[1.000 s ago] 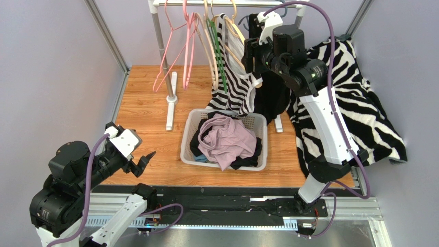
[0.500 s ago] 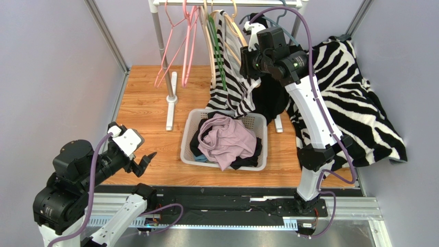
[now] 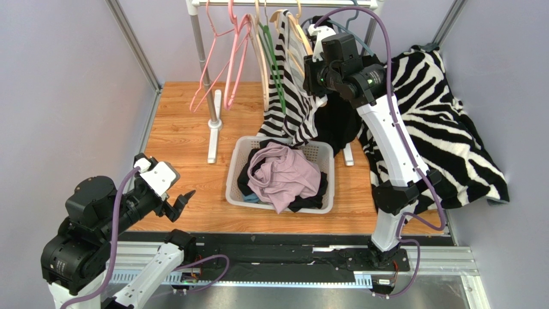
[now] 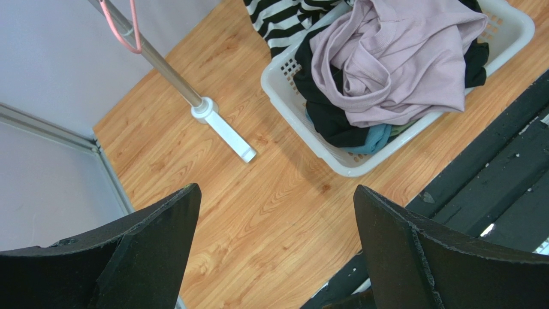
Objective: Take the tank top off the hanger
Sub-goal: Pick up the hanger from the clothesline.
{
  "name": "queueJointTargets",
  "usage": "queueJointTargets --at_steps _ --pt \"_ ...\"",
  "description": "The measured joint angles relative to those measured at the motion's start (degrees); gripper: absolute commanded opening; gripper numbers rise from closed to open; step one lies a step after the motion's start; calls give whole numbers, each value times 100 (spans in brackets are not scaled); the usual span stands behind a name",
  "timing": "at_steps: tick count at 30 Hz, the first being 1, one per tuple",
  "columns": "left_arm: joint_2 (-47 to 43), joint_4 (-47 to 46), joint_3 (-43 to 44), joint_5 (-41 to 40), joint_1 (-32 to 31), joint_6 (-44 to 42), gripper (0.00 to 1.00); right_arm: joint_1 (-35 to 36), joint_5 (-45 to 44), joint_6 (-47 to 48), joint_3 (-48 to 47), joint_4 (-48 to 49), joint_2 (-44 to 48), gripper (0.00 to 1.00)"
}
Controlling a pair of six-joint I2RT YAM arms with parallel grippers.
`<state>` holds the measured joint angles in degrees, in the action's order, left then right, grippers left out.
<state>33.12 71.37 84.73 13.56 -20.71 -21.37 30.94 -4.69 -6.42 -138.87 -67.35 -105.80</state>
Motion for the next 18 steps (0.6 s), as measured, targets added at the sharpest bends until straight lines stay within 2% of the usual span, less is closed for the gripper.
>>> queueJointTargets --at_steps 10,18 --pt "-149 4 -4 -59 55 -2 97 90 -656 177 1473 1716 728 0" --pt "-157 2 -4 -66 55 -7 97 249 -929 597 2124 2645 1113 0"
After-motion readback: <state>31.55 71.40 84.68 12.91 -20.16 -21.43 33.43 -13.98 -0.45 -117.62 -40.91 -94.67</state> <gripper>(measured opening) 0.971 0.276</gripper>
